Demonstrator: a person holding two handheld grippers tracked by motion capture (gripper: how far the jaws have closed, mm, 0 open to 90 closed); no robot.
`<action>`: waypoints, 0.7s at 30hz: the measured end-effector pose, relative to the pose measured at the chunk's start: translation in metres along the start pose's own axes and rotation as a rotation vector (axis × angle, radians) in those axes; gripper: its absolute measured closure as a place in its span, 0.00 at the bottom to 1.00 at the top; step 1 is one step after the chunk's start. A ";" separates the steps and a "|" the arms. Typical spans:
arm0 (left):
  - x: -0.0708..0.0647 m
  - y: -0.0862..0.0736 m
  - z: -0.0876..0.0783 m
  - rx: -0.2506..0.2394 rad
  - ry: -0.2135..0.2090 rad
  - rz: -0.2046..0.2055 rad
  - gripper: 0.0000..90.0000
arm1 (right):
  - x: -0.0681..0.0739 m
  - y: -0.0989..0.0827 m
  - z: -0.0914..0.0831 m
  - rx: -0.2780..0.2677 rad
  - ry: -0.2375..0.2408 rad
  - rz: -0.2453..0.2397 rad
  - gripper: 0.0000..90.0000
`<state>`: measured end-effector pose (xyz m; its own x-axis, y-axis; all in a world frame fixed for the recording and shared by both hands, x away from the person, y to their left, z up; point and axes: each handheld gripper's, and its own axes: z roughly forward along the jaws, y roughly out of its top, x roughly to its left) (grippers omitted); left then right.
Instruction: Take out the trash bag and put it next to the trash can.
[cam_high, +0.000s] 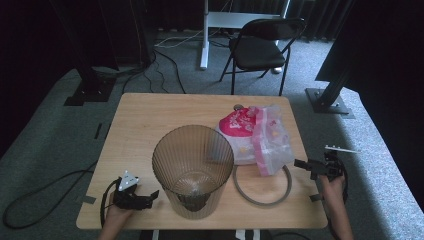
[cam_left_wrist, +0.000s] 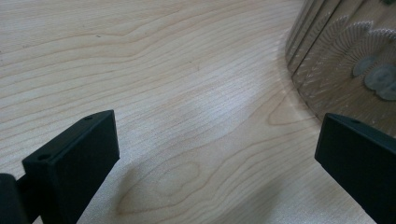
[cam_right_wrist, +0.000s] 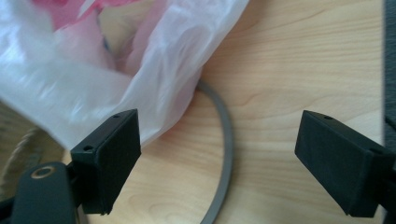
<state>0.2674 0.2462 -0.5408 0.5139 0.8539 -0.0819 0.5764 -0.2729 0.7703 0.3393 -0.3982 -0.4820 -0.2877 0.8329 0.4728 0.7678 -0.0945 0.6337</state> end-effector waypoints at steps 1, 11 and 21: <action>0.000 0.000 0.000 0.000 0.000 0.000 0.00 | 0.001 -0.002 0.000 0.002 0.006 -0.004 0.15; 0.000 0.000 -0.001 0.004 0.000 0.005 0.00 | 0.014 -0.021 -0.004 0.012 0.031 -0.020 0.15; 0.000 0.000 0.000 0.006 -0.002 0.007 0.00 | 0.026 -0.043 -0.008 0.008 0.053 -0.026 0.15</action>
<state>0.2671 0.2463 -0.5407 0.5195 0.8509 -0.0777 0.5766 -0.2819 0.7669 0.2943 -0.3771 -0.4926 -0.3375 0.8047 0.4883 0.7644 -0.0685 0.6411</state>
